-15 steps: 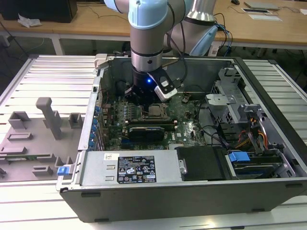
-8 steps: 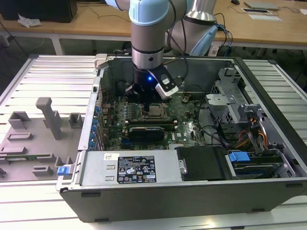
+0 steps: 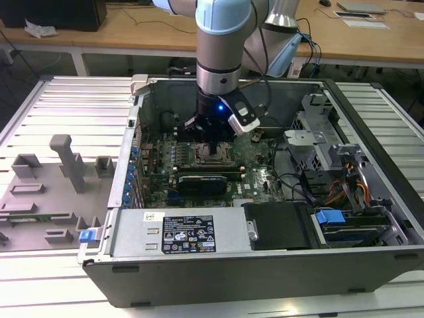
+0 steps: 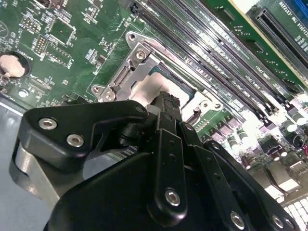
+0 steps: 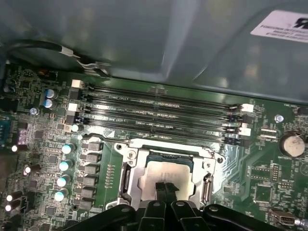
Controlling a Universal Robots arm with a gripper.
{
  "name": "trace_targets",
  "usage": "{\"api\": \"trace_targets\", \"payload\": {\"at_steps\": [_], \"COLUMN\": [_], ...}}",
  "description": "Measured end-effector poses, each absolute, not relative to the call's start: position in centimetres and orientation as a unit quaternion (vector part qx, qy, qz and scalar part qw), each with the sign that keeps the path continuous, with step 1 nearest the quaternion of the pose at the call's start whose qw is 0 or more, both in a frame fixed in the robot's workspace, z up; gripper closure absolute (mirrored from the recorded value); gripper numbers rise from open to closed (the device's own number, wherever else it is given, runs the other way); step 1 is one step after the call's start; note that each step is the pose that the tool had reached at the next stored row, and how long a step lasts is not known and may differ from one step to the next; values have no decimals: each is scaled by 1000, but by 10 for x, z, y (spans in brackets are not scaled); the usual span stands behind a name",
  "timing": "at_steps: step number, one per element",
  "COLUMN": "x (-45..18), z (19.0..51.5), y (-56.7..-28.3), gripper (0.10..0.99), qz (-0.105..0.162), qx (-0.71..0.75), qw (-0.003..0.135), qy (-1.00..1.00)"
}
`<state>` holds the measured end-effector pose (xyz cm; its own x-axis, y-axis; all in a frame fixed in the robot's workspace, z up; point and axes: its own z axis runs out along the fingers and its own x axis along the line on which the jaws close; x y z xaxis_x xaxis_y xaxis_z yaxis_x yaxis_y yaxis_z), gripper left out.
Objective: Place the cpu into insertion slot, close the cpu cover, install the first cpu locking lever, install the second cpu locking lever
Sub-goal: 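Close the cpu cover, then install the first cpu locking lever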
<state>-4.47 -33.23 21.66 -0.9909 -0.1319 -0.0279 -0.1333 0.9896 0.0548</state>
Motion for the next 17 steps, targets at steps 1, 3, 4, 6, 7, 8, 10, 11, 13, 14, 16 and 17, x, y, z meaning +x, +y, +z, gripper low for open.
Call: {"api": "trace_targets", "payload": {"at_steps": [1, 3, 4, 6, 7, 8, 10, 11, 13, 14, 16, 17], "x": [-45, -45, -45, -45, -45, -44, -44, -45, -45, -45, -44, -45], "z": [220, 229, 232, 239, 241, 245, 248, 248, 249, 249, 249, 249], "y": [-332, -332, -332, -332, -332, -332, -332, -332, -332, -332, -332, -332], "gripper": [980, 980, 980, 980, 980, 980, 980, 980, 980, 980, 980, 980], "qz": [28, 28, 28, 28, 28, 28, 28, 28, 28, 28, 28, 28], "qx": [-67, -66, -66, -66, -66, -67, -67, -67, -67, -67, -67, -67], "qw": [12, 12, 12, 12, 12, 12, 12, 12, 12, 12, 12, 12], "qy": [997, 997, 997, 997, 997, 997, 997, 997, 997, 997, 997, 997]}}
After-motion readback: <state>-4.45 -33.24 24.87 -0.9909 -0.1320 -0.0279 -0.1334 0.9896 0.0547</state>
